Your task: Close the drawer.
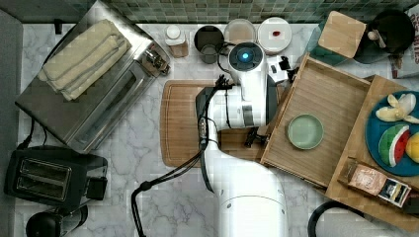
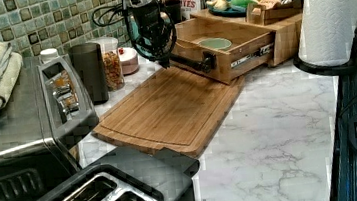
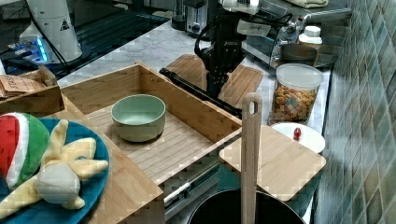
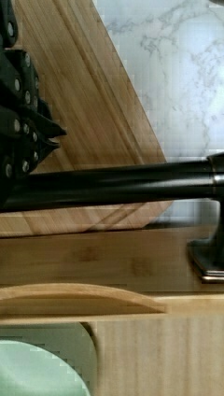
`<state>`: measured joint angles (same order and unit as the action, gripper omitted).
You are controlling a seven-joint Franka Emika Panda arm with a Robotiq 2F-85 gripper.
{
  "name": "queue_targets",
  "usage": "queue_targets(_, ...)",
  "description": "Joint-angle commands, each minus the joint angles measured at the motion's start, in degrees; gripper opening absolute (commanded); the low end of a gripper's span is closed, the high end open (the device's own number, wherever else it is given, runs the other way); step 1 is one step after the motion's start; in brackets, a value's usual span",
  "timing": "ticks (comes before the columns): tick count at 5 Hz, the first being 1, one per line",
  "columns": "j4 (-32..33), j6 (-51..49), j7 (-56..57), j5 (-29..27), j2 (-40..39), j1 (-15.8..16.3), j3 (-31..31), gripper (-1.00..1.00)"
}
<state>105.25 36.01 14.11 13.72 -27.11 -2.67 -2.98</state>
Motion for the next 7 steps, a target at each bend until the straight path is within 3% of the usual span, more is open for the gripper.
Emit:
queue_targets(1, 5.8, 3.7, 13.2, -0.8, 7.6, -10.8, 1.1, -1.00)
queue_targets(3, 6.8, 1.9, 22.9, -3.1, 8.4, -15.6, -2.6, -1.00)
queue_targets(4, 8.9, 6.2, 26.4, -4.0, 8.7, -17.7, -4.9, -1.00)
queue_targets(7, 9.4, 10.4, 29.4, 1.1, 7.0, -25.0, -9.0, -1.00)
